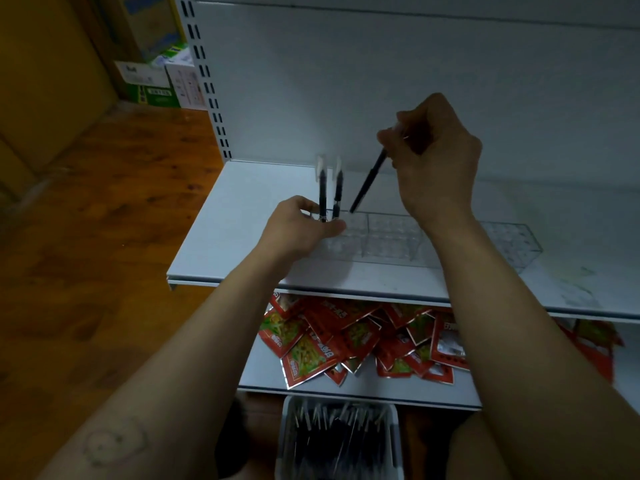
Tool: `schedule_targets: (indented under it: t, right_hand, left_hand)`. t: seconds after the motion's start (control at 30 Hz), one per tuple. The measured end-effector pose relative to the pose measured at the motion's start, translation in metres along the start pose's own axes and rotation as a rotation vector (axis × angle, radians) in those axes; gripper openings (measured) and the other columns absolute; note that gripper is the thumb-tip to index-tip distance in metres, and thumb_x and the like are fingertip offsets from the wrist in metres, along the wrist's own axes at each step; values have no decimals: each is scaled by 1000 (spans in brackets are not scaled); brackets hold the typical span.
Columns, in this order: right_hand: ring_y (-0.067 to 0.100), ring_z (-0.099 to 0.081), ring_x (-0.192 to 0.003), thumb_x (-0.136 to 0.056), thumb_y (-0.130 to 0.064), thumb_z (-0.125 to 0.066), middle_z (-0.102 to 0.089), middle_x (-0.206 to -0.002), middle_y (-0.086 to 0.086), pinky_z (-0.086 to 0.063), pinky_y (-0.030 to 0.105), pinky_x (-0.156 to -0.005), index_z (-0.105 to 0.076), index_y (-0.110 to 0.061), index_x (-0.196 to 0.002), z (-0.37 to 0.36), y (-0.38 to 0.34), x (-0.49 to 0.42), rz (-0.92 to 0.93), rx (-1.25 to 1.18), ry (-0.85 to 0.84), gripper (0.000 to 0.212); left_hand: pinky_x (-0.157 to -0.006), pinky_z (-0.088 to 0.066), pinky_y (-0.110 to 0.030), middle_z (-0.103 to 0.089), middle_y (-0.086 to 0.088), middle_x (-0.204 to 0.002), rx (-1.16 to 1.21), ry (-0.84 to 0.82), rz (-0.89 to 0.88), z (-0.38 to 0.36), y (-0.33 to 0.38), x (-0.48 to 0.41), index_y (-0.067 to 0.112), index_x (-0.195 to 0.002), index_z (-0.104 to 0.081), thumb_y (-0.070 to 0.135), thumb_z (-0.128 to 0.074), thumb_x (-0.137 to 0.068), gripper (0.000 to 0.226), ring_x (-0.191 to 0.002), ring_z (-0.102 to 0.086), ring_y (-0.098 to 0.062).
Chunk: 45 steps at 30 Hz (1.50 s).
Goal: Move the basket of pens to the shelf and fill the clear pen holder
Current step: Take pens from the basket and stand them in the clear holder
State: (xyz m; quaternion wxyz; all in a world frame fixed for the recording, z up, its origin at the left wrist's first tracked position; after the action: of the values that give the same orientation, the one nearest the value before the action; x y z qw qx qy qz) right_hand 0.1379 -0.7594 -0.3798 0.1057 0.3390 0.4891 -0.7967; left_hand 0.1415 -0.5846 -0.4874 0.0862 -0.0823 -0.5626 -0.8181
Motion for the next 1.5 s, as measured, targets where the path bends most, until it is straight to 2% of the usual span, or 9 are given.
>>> schedule_targets:
  t: [0.2,0.27,0.5,0.63,0.83,0.97,1.17,1.33,1.5]
  right_hand:
    - [-3,-59,-71,-85,-15,-71,-59,-79,-17,-51,17,-71,-59,-11,-85,-18,-2,8,6,106,-249,12]
    - [3,-59,-76,-88,-14,-67,-60,-87,-15,-53,25,-74,-59,-14,-90,-34,2,19,11,177,-358,7]
    - [7,-63,-82,-91,-13,-58,-63,-94,-17,-55,34,-77,-60,-14,-85,-31,-2,20,30,166,-315,6]
    - [8,-62,-86,-94,-15,-57,-63,-97,-11,-55,35,-83,-66,-20,-111,-23,4,38,1,172,-303,21]
    - [9,-57,-105,-93,-14,-57,-60,-121,-4,-47,24,-89,-42,-34,-142,-3,2,62,-28,171,-294,55]
    - [5,-58,-94,-91,-14,-60,-62,-113,-7,-48,22,-84,-58,-27,-129,10,-10,74,-77,188,-245,41]
    - [14,-62,-76,-89,-29,-60,-69,-82,-8,-54,31,-72,-69,-27,-94,4,-4,138,-249,385,-536,10]
    - [20,-66,-81,-84,-28,-61,-71,-93,-1,-55,33,-78,-70,-25,-90,-8,42,205,-459,563,-954,11]
    - [32,-69,-83,-88,-16,-58,-71,-94,17,-58,38,-74,-72,-5,-96,-15,104,298,-776,491,-1204,19]
  left_hand:
    - [-64,-49,-29,-58,7,-83,6,10,-7,0,0,3,21,-104,-53,33,-80,-77,41,-74,-57,-8]
    - [-60,-47,-27,-58,7,-85,-2,11,-9,-1,0,2,21,-106,-52,35,-80,-77,43,-76,-57,-8]
    - [-66,-47,-30,-64,-3,-98,-8,19,-15,0,-1,0,19,-111,-55,37,-80,-76,47,-85,-61,-16]
    - [-70,-47,-31,-64,-5,-107,-13,32,-16,-2,-1,2,16,-119,-56,38,-80,-76,53,-91,-61,-20]
    - [-84,-41,-28,-50,-9,-139,-113,101,-51,3,0,20,14,-141,-40,48,-73,-79,79,-120,-52,-23]
    - [-85,-42,-29,-49,-8,-138,-122,211,-48,12,-3,44,13,-140,-37,50,-74,-78,81,-121,-51,-23]
    - [-65,-43,-23,-55,5,-92,-190,338,-182,7,-20,95,22,-105,-48,33,-68,-87,28,-85,-56,-12]
    - [-64,-43,-28,-60,7,-80,-395,68,-293,-40,-65,114,20,-93,-55,19,-65,-86,12,-76,-58,-13]
    - [-81,-50,-32,-68,-9,-107,-666,-297,48,-78,-186,120,15,-109,-61,23,-65,-85,26,-100,-63,-28]
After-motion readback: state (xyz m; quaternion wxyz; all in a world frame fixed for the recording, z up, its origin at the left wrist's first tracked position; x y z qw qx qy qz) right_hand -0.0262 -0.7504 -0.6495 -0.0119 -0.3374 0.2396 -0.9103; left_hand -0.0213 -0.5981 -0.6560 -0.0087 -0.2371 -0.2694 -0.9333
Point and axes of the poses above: each hand's wrist, its own x-axis away from the middle knuckle, its own z-axis out of the back of the hand, y = z × x, the point moved 6 cm from there along -x, towards the middle knuckle
